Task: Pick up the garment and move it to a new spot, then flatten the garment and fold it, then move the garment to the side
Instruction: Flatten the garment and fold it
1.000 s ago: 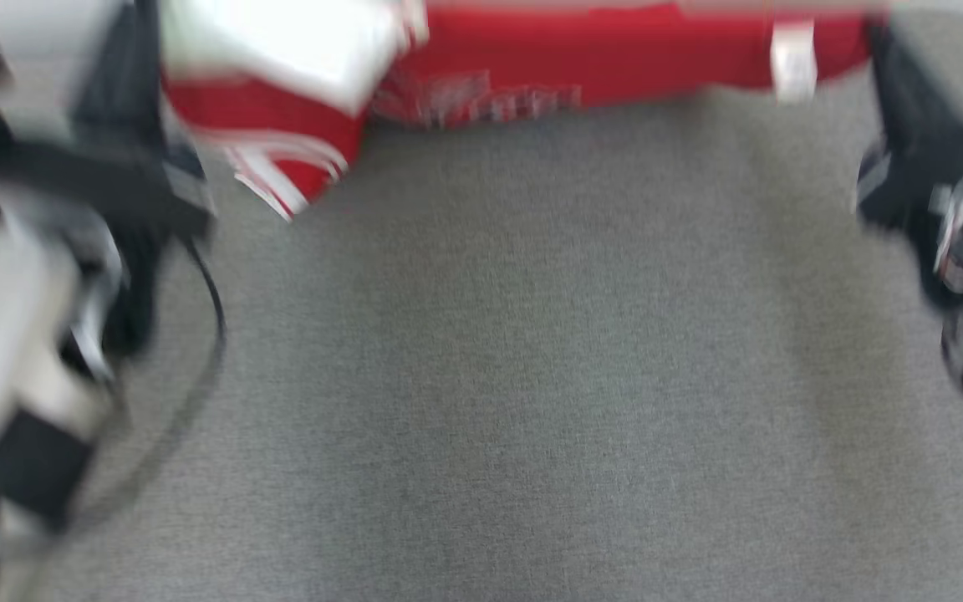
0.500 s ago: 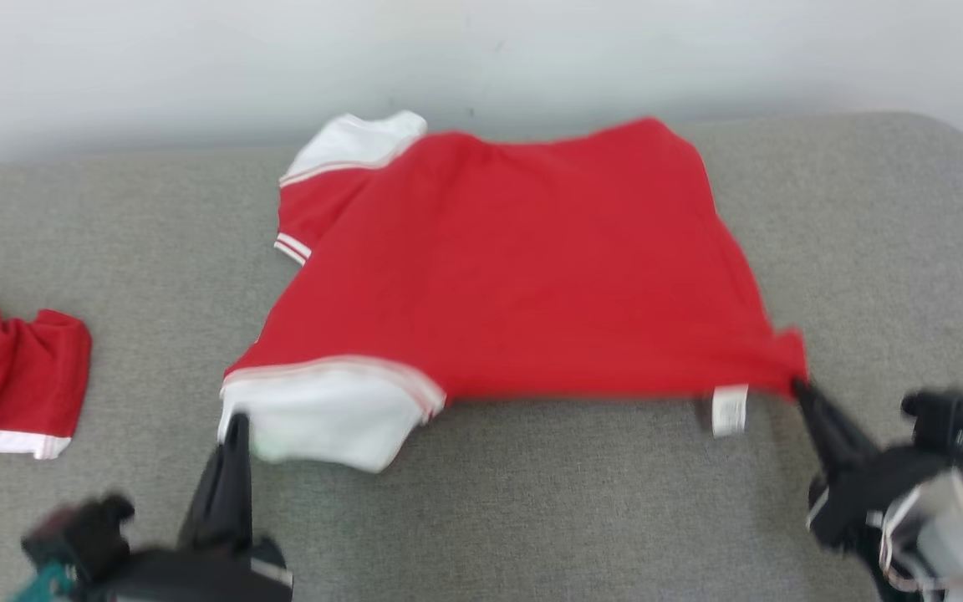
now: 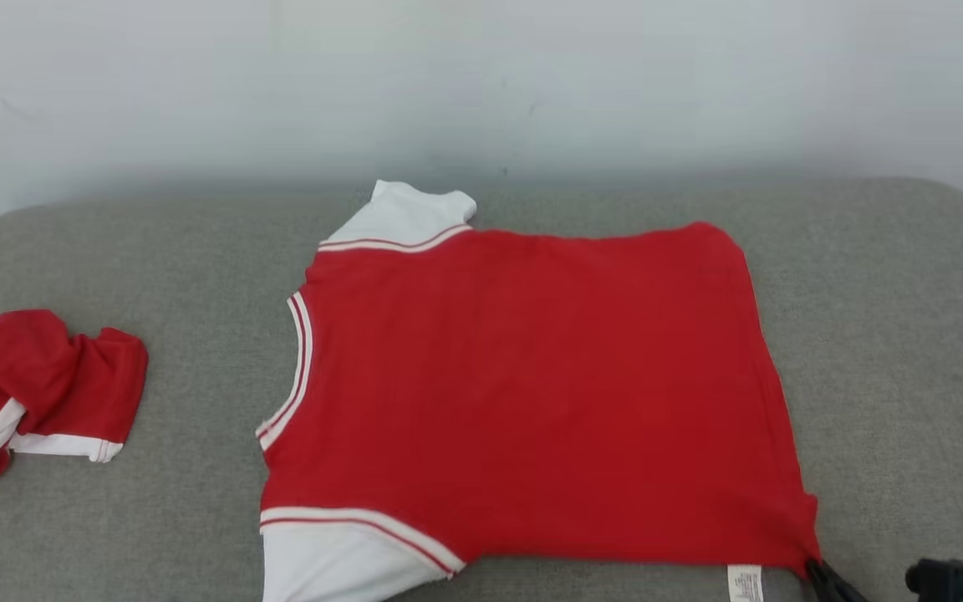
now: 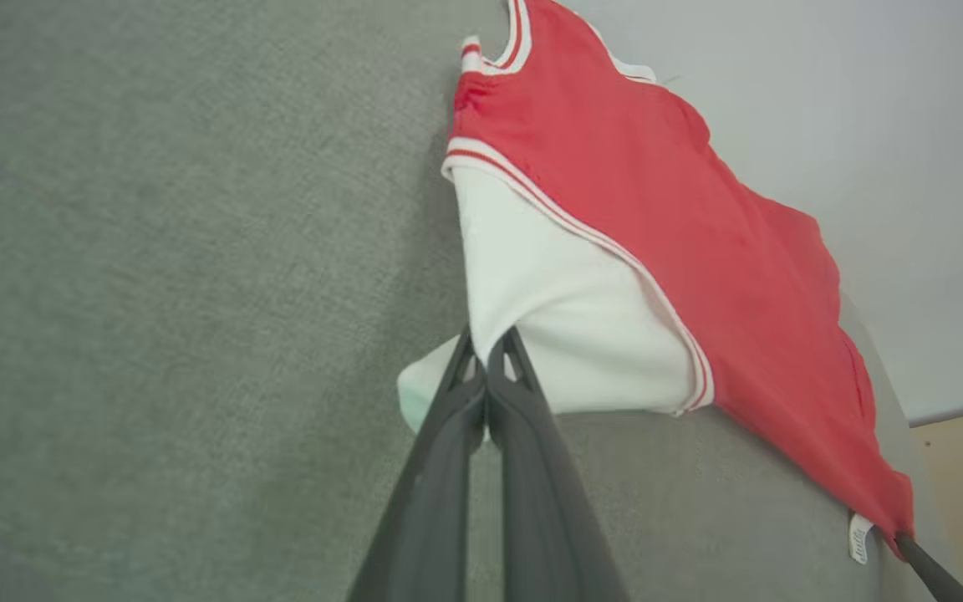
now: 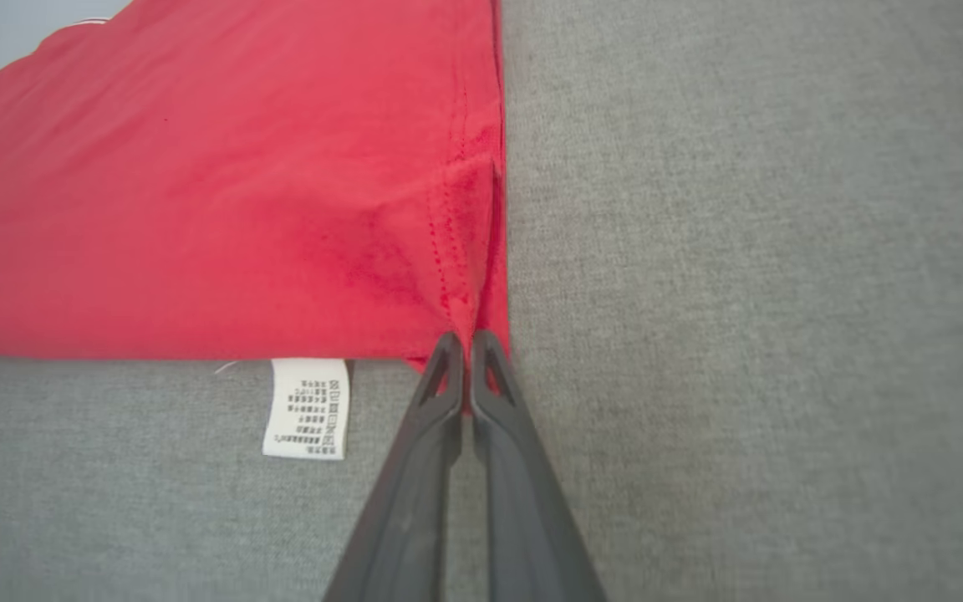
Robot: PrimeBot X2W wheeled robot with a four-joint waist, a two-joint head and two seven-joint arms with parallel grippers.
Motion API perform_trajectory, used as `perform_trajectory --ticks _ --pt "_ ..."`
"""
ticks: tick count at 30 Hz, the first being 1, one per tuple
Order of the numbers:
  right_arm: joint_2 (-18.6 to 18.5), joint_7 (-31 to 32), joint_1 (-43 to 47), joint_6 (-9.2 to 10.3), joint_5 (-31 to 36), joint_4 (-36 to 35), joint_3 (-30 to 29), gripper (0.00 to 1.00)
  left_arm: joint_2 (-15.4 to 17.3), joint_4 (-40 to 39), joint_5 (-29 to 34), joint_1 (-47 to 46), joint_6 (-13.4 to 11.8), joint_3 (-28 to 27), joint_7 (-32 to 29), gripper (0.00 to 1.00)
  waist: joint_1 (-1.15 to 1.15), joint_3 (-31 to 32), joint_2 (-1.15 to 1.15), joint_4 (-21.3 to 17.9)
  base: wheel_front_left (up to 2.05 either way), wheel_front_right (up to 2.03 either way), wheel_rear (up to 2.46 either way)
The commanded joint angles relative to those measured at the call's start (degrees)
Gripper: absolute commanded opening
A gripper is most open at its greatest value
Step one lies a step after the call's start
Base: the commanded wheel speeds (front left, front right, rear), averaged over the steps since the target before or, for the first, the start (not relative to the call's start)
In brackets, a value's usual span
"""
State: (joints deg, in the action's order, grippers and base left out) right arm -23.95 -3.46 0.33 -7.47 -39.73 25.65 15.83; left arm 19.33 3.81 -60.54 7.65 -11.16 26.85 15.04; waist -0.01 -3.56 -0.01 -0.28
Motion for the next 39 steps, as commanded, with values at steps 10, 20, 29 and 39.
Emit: perform_trajectory --ticks 10,20,29,39 --pt "5.2 5.5 6.5 -0.07 6.4 -7.6 -9.4 0.0 -1.0 1.3 0.9 2.3 1.5 0.0 -0.1 0.0 0.01 0.7 0.01 0.5 0.0 0.0 0.0" --pt "6.3 9.2 2.3 -0.07 9.4 -12.1 -13.0 0.0 0.3 0.2 3.7 -5.4 3.3 -1.1 -1.0 0.0 0.01 -0.2 0.01 -0.5 0.0 0.0 0.0" --pt "5.6 14.2 -12.4 -0.07 10.3 -6.9 -10.5 0.0 3.7 3.5 5.1 -20.0 4.7 -2.4 -6.8 0.0 0.01 -5.3 0.01 -3.0 0.0 0.0 0.0" --pt "6.8 10.7 -25.2 -0.07 9.1 7.7 -5.3 0.0 1.5 19.5 6.2 -34.0 9.6 -0.2 -9.6 0.0 0.01 -8.6 0.01 -3.4 0.0 0.0 0.0"
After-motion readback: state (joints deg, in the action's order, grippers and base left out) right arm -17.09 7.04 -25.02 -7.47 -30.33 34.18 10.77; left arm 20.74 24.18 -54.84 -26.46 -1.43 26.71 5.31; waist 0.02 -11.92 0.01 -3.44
